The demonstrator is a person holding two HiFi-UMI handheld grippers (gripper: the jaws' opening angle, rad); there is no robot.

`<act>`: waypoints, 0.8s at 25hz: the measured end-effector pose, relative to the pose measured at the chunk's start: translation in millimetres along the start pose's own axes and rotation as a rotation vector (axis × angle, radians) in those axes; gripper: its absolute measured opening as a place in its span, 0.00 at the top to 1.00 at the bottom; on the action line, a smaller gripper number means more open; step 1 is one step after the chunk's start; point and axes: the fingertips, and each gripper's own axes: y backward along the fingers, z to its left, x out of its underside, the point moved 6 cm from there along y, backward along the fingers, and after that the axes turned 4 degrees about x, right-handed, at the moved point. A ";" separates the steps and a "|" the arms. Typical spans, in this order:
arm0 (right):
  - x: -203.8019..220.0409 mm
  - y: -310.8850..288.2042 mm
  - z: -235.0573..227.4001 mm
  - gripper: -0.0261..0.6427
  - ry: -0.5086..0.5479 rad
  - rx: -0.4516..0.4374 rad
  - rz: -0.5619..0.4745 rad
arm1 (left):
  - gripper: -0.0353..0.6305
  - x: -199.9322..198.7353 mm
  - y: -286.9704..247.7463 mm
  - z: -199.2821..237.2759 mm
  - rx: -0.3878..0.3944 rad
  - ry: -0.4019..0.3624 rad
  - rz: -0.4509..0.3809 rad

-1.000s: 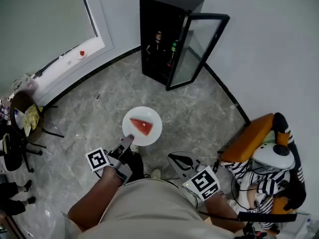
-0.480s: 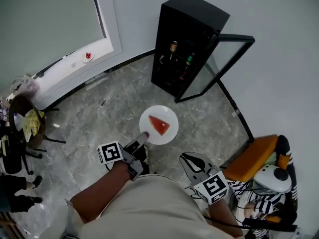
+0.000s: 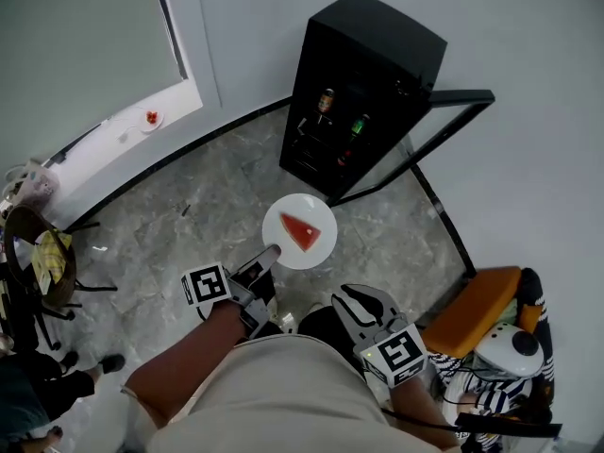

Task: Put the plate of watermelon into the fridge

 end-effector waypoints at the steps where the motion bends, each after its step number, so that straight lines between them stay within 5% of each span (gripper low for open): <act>1: -2.7 -5.7 -8.2 0.84 0.000 0.001 0.001 | 0.91 -7.0 -7.2 3.7 -0.005 0.003 -0.003; 20: -58.0 -87.4 -252.8 0.84 0.053 -0.080 0.005 | 0.91 -131.2 -240.4 65.4 -0.057 0.031 -0.126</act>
